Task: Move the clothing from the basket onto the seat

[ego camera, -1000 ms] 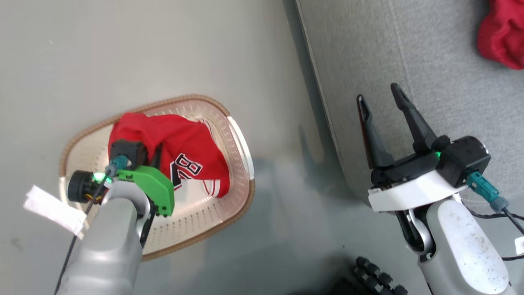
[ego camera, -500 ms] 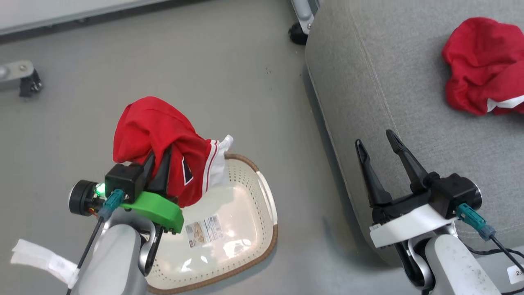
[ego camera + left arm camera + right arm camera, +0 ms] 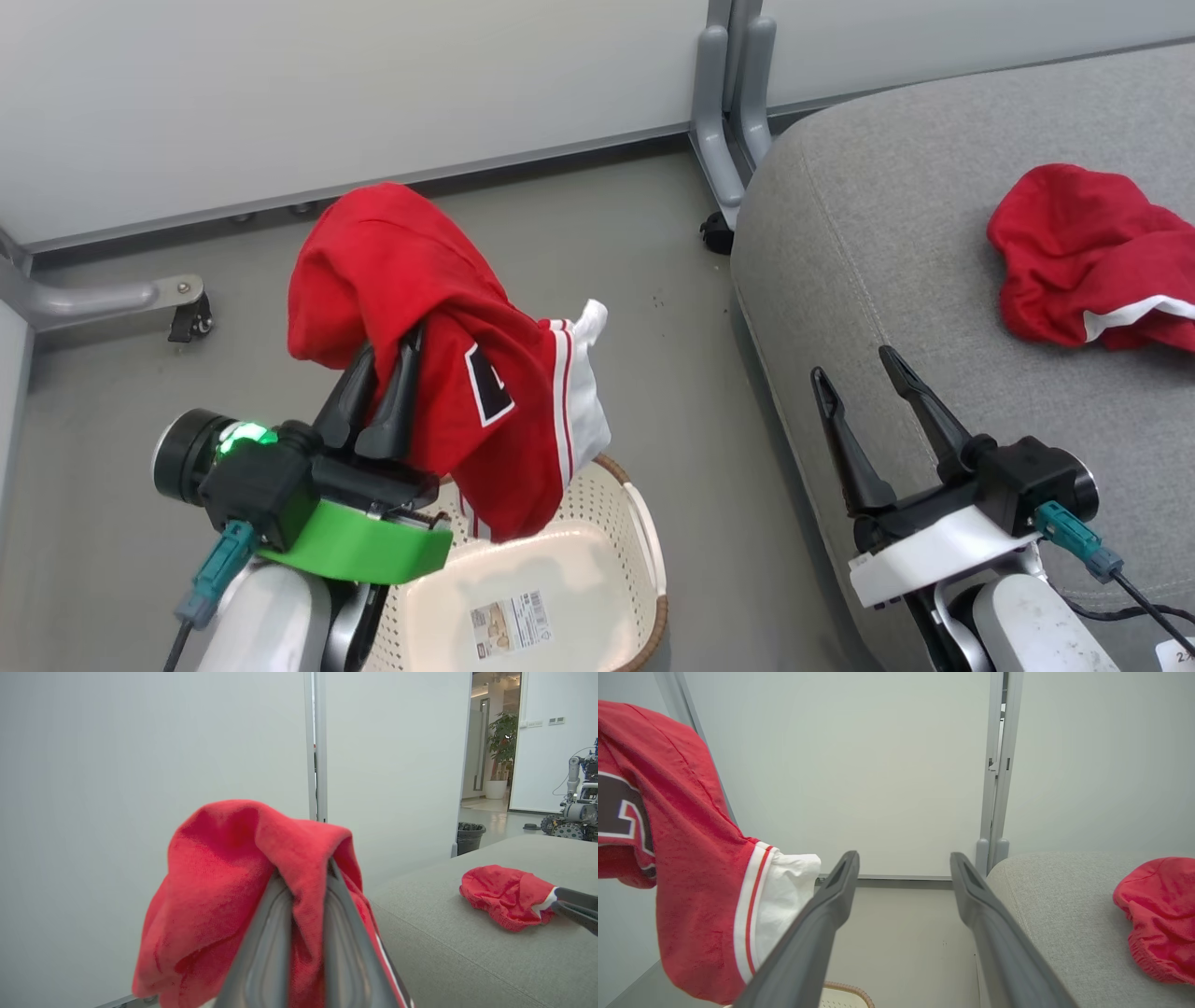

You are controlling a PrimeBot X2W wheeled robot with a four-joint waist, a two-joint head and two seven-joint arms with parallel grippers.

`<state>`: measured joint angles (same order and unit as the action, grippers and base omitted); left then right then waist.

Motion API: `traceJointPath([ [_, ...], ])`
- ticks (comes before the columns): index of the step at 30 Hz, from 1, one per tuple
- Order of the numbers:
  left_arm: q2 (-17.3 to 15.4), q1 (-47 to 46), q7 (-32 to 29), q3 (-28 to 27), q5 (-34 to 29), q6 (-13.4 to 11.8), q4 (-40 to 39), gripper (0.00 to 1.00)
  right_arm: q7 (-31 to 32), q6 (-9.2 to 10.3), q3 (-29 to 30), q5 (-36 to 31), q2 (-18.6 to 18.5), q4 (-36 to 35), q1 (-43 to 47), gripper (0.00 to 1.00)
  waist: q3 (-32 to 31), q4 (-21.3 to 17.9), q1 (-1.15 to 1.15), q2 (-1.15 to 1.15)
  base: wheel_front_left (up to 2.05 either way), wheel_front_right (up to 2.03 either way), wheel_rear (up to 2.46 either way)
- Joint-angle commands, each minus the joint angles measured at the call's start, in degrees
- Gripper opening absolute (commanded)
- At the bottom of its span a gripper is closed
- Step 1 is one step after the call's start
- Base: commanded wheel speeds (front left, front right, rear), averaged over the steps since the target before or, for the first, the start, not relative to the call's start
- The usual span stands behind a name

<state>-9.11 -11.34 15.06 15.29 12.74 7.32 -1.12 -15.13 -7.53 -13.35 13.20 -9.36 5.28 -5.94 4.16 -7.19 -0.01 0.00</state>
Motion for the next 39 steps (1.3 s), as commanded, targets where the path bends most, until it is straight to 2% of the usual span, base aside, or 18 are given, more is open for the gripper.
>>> traceJointPath([
  [1, -0.4, 1.1, 0.2, 1.3, 1.0, 0.2, -2.3, 0.00, 0.0, 0.08, 0.0, -0.4, -0.2, -0.2, 0.9, 1.00, -1.8, 0.8, 0.01, 0.00, 0.00, 0.00, 0.00],
  [9, -0.5, 2.2, 0.1, 3.1, 5.0, 0.2, -11.7, 0.00, 0.0, 0.08, 0.2, -0.4, -0.4, -0.4, 1.0, 1.00, -2.2, 0.2, 0.01, 0.00, 0.00, 0.00, 0.00],
  [18, 0.5, -0.4, 0.1, 8.2, 10.0, 0.2, -17.1, 0.00, 0.0, 0.08, 0.7, -0.4, -0.2, -0.8, 1.1, 1.00, -1.7, -0.5, 0.01, 0.00, 0.00, 0.00, 0.00],
  [27, 1.4, -1.8, 0.1, 10.5, 11.0, 0.2, -16.9, 0.00, 0.0, 0.08, 1.4, -0.6, -0.6, -0.9, 0.7, 1.00, -1.2, -1.1, 0.01, 0.00, 0.00, 0.00, 0.00],
  [29, 1.4, -1.8, 0.1, 10.3, 11.4, 0.2, -16.6, 0.00, 0.0, 0.08, 2.1, 1.8, 0.1, -1.5, 0.3, 1.00, -1.2, -1.2, 0.01, 0.00, 0.00, 0.00, 0.00],
  [35, 0.9, -1.1, 0.1, 9.9, 12.4, 0.2, -15.5, 0.00, 0.0, 0.08, 2.7, 4.5, -2.3, -4.1, -0.9, 1.00, -1.2, -1.4, 0.01, 0.00, 0.00, 0.00, 0.00],
  [39, 0.5, -0.9, 0.1, 10.0, 12.5, 0.2, -14.8, 0.00, 0.0, 0.08, -0.1, 6.0, -4.6, -6.8, -1.9, 1.00, -1.1, -1.3, 0.01, 0.00, 0.00, 0.00, 0.00],
])
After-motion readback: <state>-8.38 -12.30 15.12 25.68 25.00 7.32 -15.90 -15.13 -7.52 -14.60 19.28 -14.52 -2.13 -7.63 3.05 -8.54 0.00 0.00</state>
